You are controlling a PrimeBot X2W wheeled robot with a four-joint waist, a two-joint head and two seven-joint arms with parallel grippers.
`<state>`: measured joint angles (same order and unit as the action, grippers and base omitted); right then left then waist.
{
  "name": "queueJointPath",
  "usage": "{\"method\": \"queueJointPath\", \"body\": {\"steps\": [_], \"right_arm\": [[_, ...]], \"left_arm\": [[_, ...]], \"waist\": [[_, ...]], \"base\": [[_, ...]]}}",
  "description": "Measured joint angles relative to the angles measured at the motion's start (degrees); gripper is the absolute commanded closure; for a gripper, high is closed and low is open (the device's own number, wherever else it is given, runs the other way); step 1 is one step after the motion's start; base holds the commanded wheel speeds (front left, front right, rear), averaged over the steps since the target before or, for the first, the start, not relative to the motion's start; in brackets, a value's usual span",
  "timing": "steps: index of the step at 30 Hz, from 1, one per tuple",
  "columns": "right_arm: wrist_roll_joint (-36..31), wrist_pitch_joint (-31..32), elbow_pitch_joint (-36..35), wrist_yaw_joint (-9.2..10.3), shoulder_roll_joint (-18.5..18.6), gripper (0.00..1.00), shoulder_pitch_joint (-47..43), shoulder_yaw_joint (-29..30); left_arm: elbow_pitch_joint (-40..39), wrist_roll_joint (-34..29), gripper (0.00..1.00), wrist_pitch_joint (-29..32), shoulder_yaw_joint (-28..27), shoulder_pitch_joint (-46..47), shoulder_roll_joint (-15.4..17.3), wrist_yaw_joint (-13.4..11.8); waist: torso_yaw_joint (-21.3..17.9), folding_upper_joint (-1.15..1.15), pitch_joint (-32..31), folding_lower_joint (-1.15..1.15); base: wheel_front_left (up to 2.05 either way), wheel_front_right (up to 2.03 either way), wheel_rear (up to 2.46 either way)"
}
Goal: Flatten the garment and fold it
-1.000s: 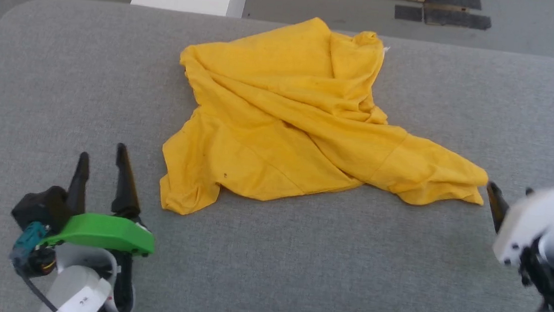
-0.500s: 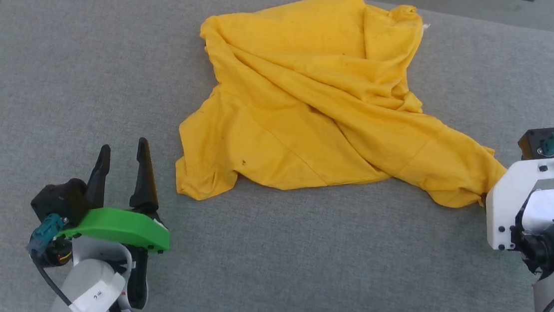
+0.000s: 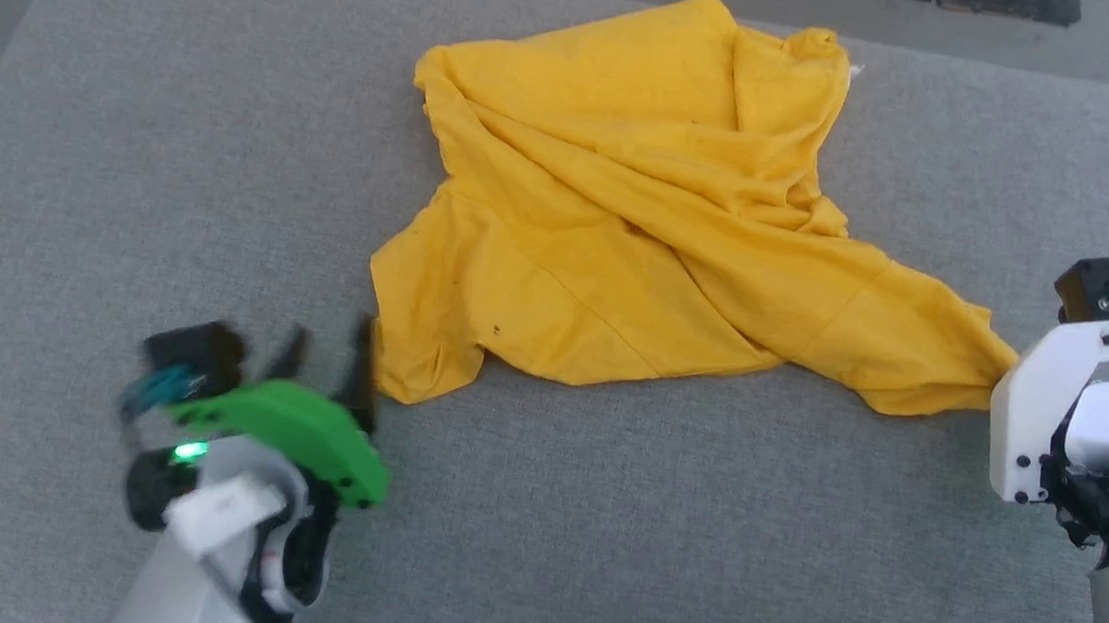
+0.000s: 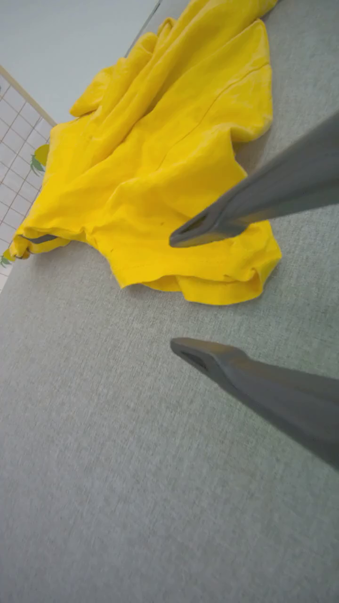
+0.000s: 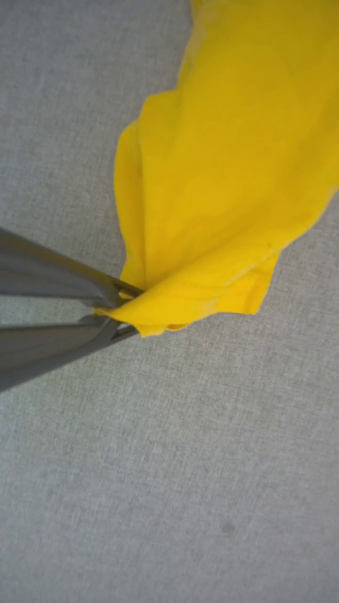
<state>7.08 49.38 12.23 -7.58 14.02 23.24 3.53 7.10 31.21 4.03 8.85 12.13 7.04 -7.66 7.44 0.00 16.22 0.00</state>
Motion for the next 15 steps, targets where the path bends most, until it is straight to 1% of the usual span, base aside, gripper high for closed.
{"method": "queueJointPath", "body": {"steps": [1,3,5,7,9,11,15], "right_arm": [[0.0,-0.01,-0.2,0.0,0.01,1.0,-0.21,0.05],[0.04,0.02,-0.47,0.0,0.03,1.0,-0.71,0.13],[0.07,0.04,-1.0,0.0,-0.09,1.0,-1.27,0.03],[0.07,0.08,-1.59,0.0,-0.31,1.0,-1.7,-0.09],[0.53,0.27,-2.02,0.0,-0.63,1.0,-2.25,-0.53],[0.83,0.29,-2.26,0.0,-0.96,1.0,-2.46,-0.98],[1.55,0.15,-2.71,0.0,-1.03,1.0,-2.65,-1.0]], "left_arm": [[-0.34,0.21,0.0,5.36,1.42,0.57,0.33,-0.68],[-1.21,0.1,0.0,13.63,3.6,1.97,1.22,-1.71],[-1.9,-0.1,0.0,22.54,6.09,4.12,3.0,-2.58],[-2.1,0.03,0.0,29.49,7.7,5.79,4.2,-2.93],[-1.67,-0.89,0.0,34.14,9.0,7.34,5.33,-4.08],[-0.75,-1.56,0.0,36.35,9.28,8.56,6.31,-5.03],[1.78,-1.1,0.0,38.86,9.91,9.66,6.34,-5.05]], "waist": [[0.02,0.0,-0.32,0.0],[0.11,0.0,-0.81,0.0],[0.24,0.0,-1.1,0.0],[0.19,0.0,-1.04,0.0],[0.04,0.0,-0.73,0.0],[-0.29,0.0,-0.42,0.0],[-1.22,0.0,0.29,0.0]], "base": [[0.0,0.0,0.0],[0.0,0.0,0.0],[0.0,0.0,0.0],[0.0,0.0,0.0],[0.0,0.0,0.0],[0.0,0.0,0.0],[0.0,0.0,0.0]]}}
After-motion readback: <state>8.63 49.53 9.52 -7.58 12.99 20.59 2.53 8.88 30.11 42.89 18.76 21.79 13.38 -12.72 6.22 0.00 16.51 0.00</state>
